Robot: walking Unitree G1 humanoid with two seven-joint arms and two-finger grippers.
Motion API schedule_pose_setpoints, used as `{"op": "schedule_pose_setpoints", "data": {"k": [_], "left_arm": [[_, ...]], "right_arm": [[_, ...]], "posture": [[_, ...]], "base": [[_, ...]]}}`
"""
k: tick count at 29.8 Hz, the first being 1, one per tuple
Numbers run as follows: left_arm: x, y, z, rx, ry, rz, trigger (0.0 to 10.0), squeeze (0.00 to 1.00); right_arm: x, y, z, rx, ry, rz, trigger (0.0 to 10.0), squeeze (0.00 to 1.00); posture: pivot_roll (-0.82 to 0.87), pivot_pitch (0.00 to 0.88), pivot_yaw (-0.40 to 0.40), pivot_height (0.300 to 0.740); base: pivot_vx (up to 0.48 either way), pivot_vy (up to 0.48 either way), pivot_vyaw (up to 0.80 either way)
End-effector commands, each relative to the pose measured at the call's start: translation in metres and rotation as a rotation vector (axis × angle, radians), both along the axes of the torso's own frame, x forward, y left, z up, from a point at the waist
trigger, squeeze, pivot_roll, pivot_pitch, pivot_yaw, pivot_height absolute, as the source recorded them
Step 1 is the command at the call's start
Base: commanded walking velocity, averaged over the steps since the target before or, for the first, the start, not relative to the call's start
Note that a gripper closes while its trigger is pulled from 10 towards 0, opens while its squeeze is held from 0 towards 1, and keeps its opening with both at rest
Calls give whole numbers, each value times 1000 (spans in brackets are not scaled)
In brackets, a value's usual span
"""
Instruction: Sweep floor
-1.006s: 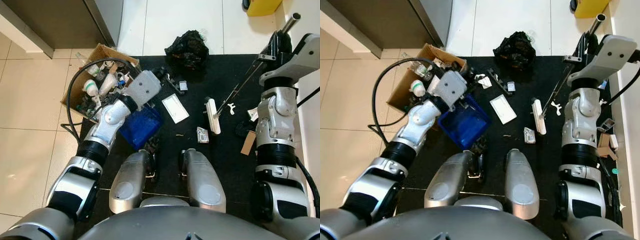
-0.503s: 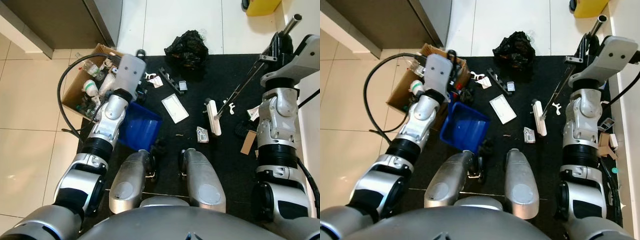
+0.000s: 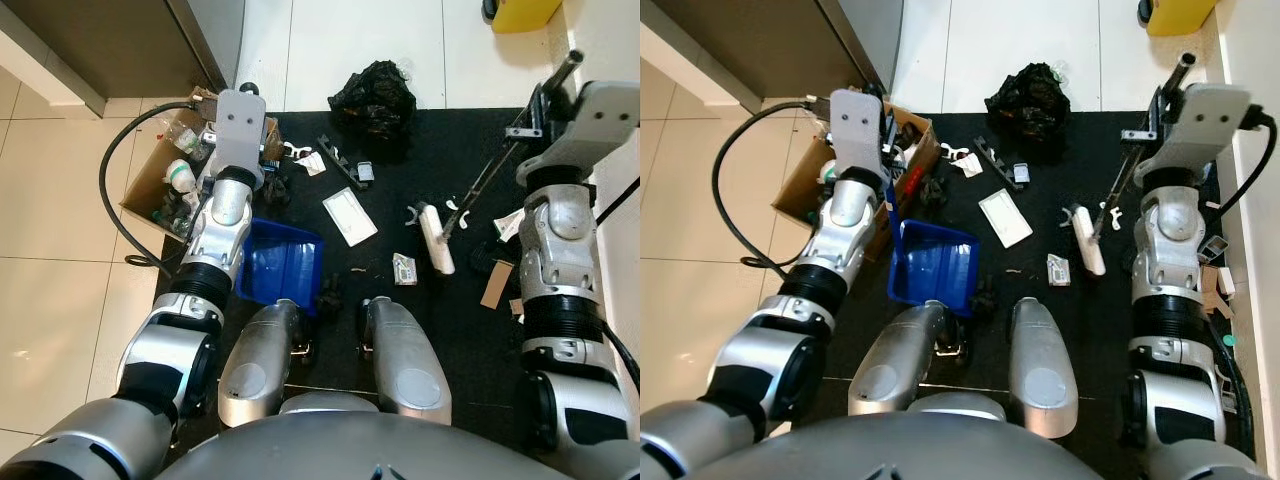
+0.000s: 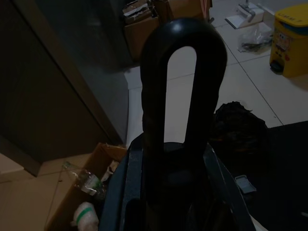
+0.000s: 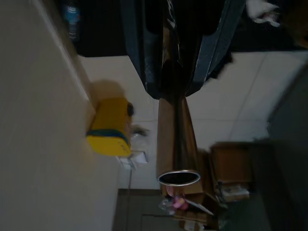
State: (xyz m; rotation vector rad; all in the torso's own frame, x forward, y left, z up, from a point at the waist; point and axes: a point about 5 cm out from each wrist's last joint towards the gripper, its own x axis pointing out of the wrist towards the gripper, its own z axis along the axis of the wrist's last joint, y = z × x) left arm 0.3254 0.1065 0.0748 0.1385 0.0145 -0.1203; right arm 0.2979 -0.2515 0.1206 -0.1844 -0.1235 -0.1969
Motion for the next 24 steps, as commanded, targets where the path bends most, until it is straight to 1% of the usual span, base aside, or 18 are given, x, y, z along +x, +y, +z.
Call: {"op": "schedule_pose_setpoints", "data": {"k": [1,2,4,6,7,8,12,13,15,16,17,18,20,22,23,24], "left_arm": [[-3,-8,-4,-36,6,-28,10000,0],[-3,-8,-4,-36,6,-28,10000,0],[-6,-16,-6,-44,-4,-53,10000,0],[-7,-18,-6,-46,-8,-61,10000,0],[-8,-23,-7,-62,-8,-68,10000,0],[-8,-25,-9,-68,-6,-69,10000,0],[-13,-34,-12,-79,-7,-105,10000,0],[-13,-34,-12,-79,-7,-105,10000,0],[-14,-36,-10,-78,-26,-115,10000,0],[-14,-36,-10,-78,-26,-115,10000,0],[-14,-38,-6,-78,-56,-116,10000,0],[-14,-38,-6,-78,-56,-116,10000,0],[-12,-42,3,-77,-111,-126,10000,0],[-12,-42,3,-77,-111,-126,10000,0],[-12,-43,7,-77,-135,-132,10000,0],[-12,-43,7,-77,-135,-132,10000,0]], "right_arm": [[-2,-2,-6,-46,21,-24,10000,0],[-2,-2,-6,-46,21,-24,10000,0],[-3,-1,-13,-25,45,-26,10000,0],[-4,-1,-16,-22,54,-27,10000,0],[-5,0,-26,30,86,-32,10000,0],[-6,2,-30,73,99,-26,10000,0],[-6,17,-43,220,110,-1,10000,0],[-6,17,-43,220,110,-1,10000,0],[-6,20,-46,261,111,-7,10000,0],[-6,20,-46,261,111,-7,10000,0],[-5,24,-48,293,117,-9,10000,0],[-5,24,-48,293,117,-9,10000,0],[-4,28,-49,323,119,-3,10000,0],[-4,28,-49,323,119,-3,10000,0],[-3,30,-49,338,116,-1,10000,0],[-3,30,-49,338,116,-1,10000,0]], "posture": [[-51,137,110,740],[-51,137,110,740],[-48,139,104,740],[-48,139,104,740],[-52,142,99,740],[-50,144,97,740],[-57,149,94,740],[-57,149,94,740],[-57,153,88,740],[-57,153,88,740],[-57,154,86,740],[-57,154,86,740],[-56,156,84,740],[-56,156,84,740],[-56,156,84,740],[-56,156,84,740]], "base": [[0,0,0],[0,0,0],[0,0,0],[0,0,0],[0,0,0],[0,0,0],[0,0,0],[0,0,0],[0,0,0],[0,0,0],[0,0,0],[0,0,0],[0,0,0],[0,0,0],[0,0,0],[0,0,0]]}}
